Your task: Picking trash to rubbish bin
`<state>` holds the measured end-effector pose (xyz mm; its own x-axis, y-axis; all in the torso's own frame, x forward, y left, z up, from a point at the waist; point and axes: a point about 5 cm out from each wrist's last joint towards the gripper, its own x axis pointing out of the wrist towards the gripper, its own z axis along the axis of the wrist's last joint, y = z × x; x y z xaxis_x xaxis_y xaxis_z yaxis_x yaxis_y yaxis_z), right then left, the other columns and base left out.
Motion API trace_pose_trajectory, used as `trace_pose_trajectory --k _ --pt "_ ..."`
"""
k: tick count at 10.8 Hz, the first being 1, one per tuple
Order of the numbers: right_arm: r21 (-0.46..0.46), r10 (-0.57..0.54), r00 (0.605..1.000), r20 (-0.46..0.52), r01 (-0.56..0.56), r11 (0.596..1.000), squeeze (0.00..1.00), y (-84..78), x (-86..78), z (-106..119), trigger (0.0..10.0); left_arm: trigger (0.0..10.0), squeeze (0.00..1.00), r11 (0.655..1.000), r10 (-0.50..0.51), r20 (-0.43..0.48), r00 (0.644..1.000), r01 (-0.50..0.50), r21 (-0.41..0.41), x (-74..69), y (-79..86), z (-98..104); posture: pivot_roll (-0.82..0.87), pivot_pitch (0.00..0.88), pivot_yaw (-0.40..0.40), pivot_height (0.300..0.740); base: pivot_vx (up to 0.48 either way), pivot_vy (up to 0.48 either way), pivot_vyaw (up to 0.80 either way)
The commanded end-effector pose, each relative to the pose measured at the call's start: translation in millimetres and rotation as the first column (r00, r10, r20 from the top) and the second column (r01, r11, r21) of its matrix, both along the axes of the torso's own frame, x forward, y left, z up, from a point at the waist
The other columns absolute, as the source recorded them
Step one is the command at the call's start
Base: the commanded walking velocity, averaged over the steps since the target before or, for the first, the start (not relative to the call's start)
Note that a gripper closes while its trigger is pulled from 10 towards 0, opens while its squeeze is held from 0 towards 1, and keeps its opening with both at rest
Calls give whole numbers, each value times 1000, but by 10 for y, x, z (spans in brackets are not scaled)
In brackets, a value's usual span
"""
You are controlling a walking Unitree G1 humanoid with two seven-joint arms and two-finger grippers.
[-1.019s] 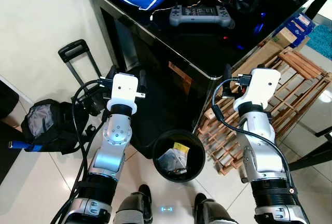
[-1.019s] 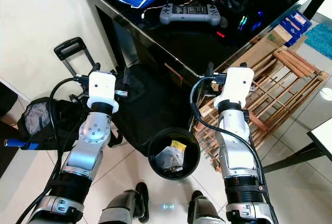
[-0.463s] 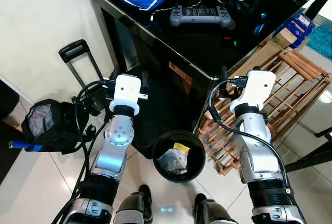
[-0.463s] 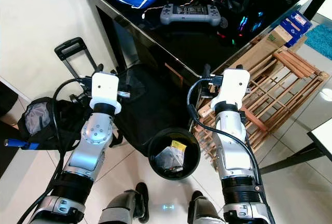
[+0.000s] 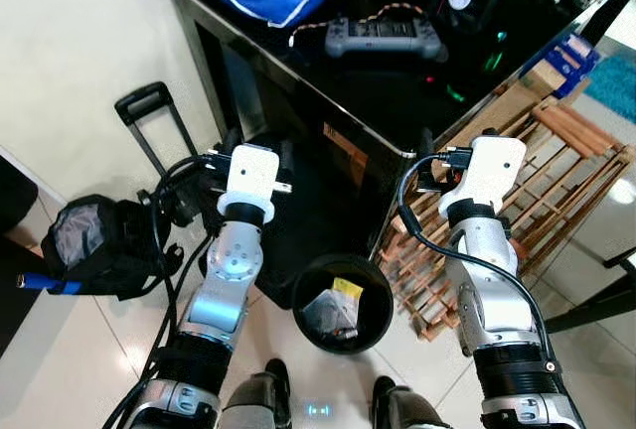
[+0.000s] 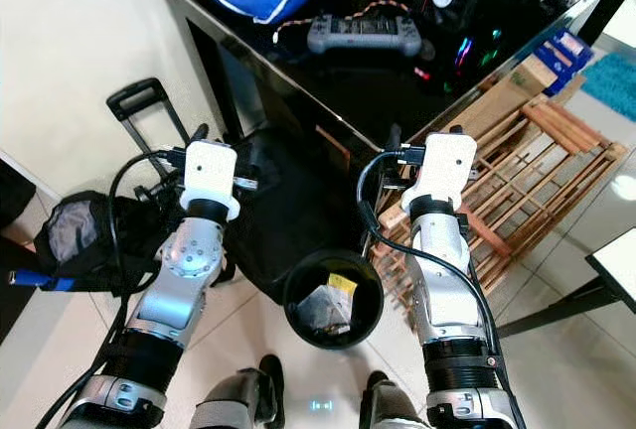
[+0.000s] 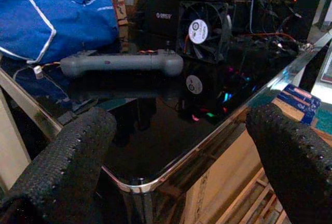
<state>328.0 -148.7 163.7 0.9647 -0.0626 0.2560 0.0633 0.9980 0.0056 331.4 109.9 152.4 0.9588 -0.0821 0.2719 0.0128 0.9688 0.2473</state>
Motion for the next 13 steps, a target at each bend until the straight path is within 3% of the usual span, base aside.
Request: trace_pose_trajectory --k 1,13 --pt "8 6 1000 -29 -6 1000 0 -1 -17 -79 10000 10000 0 1000 -13 -22 1000 13 11 -18 -12 -66 -26 178 43 740 0 0 0" --pt "21 46 997 -65 -44 999 0 18 -42 -138 10000 10000 0 1000 -17 -30 999 17 -1 -22 -47 -93 -32 193 24 740 -46 0 0"
